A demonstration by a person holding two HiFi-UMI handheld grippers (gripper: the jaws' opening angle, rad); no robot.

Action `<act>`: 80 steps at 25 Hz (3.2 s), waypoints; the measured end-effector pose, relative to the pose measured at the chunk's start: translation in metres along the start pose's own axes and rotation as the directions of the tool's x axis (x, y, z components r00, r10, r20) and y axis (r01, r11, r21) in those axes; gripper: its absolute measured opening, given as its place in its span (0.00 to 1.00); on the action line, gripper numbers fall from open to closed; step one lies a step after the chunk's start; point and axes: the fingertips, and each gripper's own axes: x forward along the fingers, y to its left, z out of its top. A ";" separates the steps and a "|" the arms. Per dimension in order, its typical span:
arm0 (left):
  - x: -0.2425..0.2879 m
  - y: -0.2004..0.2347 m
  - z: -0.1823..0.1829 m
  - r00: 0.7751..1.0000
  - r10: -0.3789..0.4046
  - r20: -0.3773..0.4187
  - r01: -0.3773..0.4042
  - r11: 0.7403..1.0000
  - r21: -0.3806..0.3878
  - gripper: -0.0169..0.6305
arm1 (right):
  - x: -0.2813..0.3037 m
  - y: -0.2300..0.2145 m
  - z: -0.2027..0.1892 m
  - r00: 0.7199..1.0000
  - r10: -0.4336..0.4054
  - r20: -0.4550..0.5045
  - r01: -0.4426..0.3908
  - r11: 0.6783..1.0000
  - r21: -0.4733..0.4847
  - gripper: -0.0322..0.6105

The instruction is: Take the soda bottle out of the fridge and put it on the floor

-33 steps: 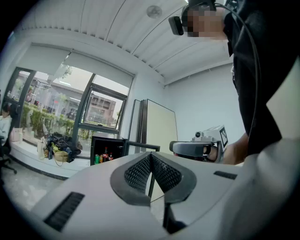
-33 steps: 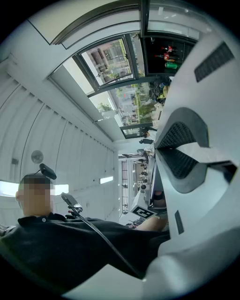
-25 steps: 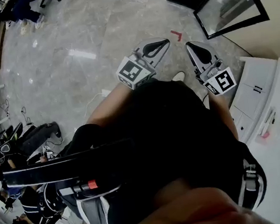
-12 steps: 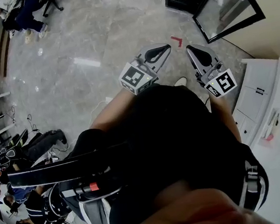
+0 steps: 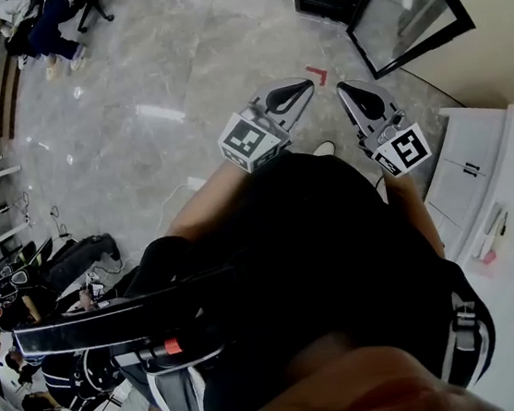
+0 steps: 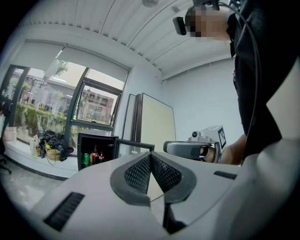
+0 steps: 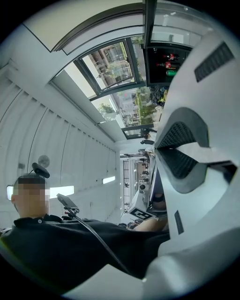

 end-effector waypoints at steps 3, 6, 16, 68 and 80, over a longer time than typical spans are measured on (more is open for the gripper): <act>0.014 -0.002 0.001 1.000 0.016 -0.004 -0.016 1.000 0.007 0.03 | -0.007 -0.011 -0.001 1.000 0.020 -0.006 -0.020 1.000 -0.004 0.06; 0.025 -0.001 0.003 1.000 0.028 -0.005 -0.028 1.000 0.004 0.03 | -0.010 -0.023 -0.004 1.000 0.020 -0.009 -0.020 1.000 0.006 0.06; 0.060 0.072 0.004 1.000 -0.005 -0.008 0.005 1.000 -0.005 0.03 | 0.043 -0.076 -0.014 0.999 -0.011 -0.042 0.011 1.000 0.003 0.06; 0.399 0.507 -0.136 0.994 0.099 -0.036 -0.098 0.995 0.008 0.03 | 0.287 -0.632 -0.219 0.866 -0.471 -0.168 0.479 0.878 0.005 0.35; 0.442 0.547 -0.172 0.989 0.143 0.033 -0.143 0.990 0.000 0.03 | 0.295 -0.708 -0.255 0.759 -0.647 -0.071 0.648 0.762 -0.022 0.54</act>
